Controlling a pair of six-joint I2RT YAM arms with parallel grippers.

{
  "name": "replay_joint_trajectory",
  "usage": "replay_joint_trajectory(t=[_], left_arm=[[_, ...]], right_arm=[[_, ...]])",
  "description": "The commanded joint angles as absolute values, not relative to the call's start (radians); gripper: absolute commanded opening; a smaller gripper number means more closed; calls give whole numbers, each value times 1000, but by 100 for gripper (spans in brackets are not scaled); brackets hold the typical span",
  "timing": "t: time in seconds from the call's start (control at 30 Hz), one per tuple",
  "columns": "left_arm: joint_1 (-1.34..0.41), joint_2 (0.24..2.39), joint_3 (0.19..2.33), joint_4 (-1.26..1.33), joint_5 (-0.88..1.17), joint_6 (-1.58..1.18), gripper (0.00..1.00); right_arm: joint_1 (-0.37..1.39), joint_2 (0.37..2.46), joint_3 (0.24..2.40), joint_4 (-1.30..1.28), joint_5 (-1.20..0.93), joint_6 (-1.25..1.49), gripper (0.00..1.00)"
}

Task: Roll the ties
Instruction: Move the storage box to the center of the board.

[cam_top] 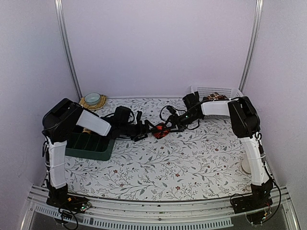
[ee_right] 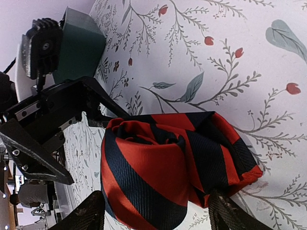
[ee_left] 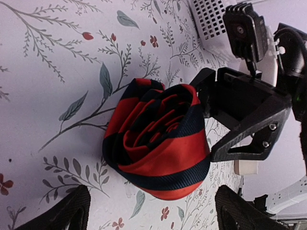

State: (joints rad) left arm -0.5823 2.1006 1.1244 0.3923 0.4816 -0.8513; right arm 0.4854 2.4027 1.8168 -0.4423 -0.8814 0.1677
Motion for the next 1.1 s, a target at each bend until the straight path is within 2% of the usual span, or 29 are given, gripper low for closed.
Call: replay_joint_trajectory(t=[0.0, 0.27, 0.77, 1.07], left_arm=[[-582, 2146, 1121, 486, 527, -907, 88], [-569, 2181, 1118, 550, 555, -950, 80], [-567, 2221, 1100, 674, 607, -1006, 78], [-564, 2243, 1068, 782, 629, -1054, 78]], right_arm=[[495, 2494, 1837, -402, -954, 172, 73], [506, 2504, 1843, -368, -977, 209, 73], [526, 2533, 1843, -362, -1027, 213, 65], [536, 2534, 1806, -271, -1089, 290, 48]])
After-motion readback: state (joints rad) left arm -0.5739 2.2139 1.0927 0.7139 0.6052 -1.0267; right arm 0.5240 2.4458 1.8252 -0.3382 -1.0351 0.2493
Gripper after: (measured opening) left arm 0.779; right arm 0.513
